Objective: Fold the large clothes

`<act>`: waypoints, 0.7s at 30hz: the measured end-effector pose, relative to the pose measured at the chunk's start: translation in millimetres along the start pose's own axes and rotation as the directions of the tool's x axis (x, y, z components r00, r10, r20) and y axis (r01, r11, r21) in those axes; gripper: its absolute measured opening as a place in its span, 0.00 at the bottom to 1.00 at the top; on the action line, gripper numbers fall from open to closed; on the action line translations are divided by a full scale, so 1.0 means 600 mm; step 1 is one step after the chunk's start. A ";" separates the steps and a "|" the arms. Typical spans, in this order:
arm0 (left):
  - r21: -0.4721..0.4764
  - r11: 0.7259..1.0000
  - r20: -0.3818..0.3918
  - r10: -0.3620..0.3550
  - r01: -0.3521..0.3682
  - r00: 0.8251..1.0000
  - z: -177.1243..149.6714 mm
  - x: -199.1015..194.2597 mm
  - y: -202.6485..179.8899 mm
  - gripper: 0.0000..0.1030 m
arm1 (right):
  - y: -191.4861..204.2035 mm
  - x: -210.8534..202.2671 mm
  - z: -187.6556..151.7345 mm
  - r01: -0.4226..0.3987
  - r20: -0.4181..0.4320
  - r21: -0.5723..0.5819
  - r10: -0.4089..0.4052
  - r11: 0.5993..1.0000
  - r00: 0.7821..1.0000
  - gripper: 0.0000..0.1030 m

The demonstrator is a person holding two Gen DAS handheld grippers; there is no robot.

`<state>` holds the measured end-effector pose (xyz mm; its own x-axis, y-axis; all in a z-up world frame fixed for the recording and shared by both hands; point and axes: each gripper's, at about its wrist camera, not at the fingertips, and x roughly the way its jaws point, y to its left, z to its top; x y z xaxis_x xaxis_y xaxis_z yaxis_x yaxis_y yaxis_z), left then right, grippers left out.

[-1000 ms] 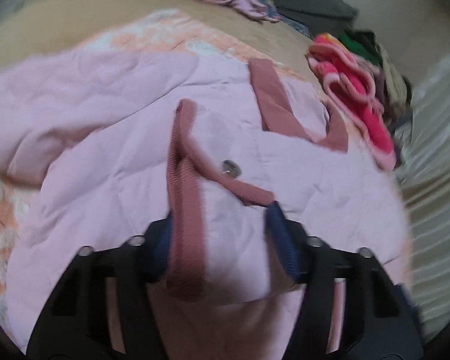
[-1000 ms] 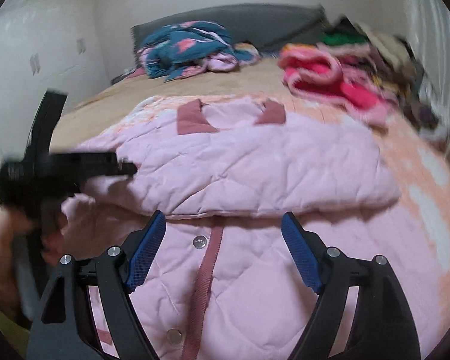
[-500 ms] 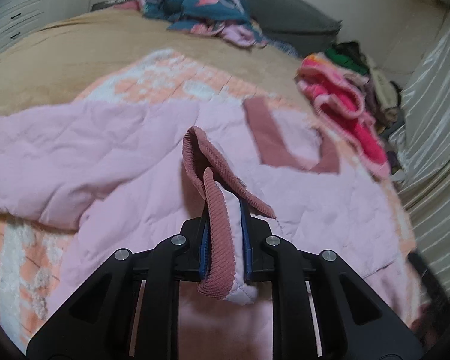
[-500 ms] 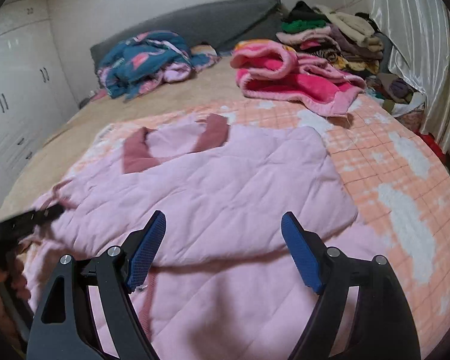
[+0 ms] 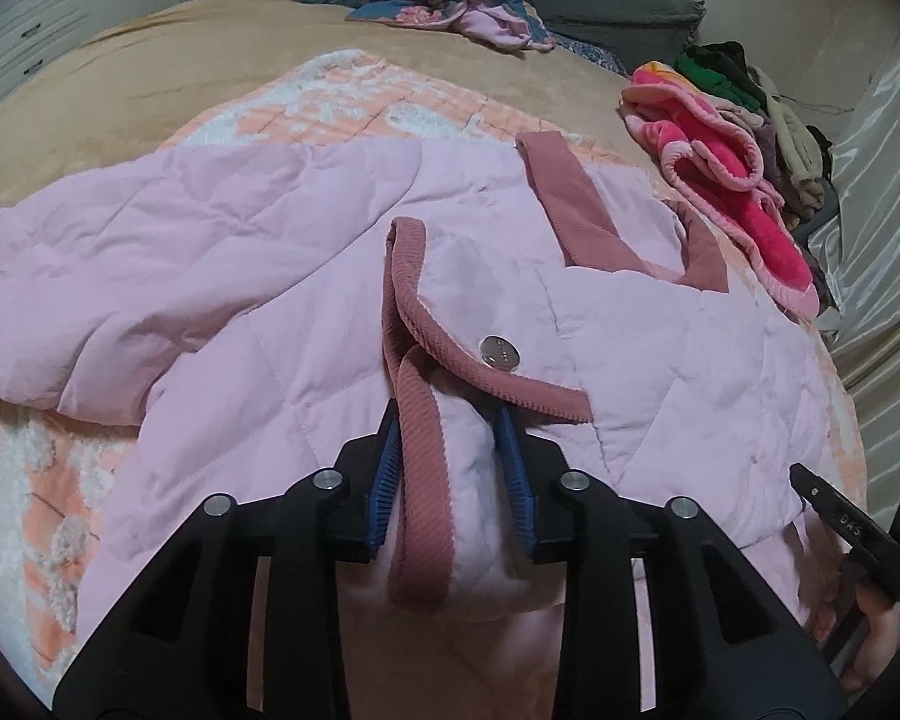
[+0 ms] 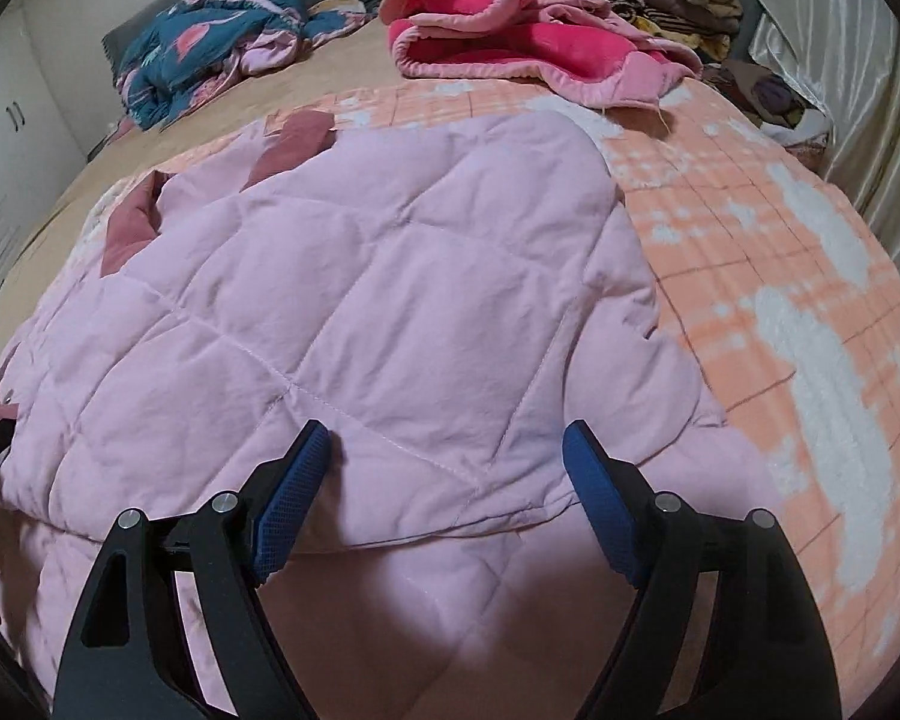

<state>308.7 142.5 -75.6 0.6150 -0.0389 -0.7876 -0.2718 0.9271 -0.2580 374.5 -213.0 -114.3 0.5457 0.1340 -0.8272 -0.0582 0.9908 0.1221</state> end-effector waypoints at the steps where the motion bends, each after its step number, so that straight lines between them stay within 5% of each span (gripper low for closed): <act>1: 0.009 1.000 0.004 0.011 -0.011 1.000 0.000 -0.002 -0.002 0.30 | 0.000 -0.001 -0.003 0.003 0.006 0.006 -0.003 1.000 1.000 0.76; 9: 0.039 0.999 0.012 -0.035 0.035 0.999 -0.005 -0.032 -0.015 0.52 | -0.012 -0.041 -0.028 -0.078 0.011 0.173 0.077 0.982 0.997 0.80; 16: 0.083 0.995 0.047 -0.053 0.049 0.997 -0.013 -0.074 -0.029 0.91 | 0.008 -0.111 -0.042 -0.113 0.098 0.121 0.102 0.986 0.990 0.95; 21: 0.057 0.998 0.042 -0.028 0.026 0.999 -0.035 -0.087 -0.015 0.91 | 0.022 -0.137 -0.038 -0.113 0.128 0.096 0.101 0.989 0.987 0.95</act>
<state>263.5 128.7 -43.7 0.6529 -0.0490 -0.7559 -0.2135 0.9455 -0.2458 309.5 -210.3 -57.2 0.6393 0.2297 -0.7338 -0.0394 0.9629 0.2671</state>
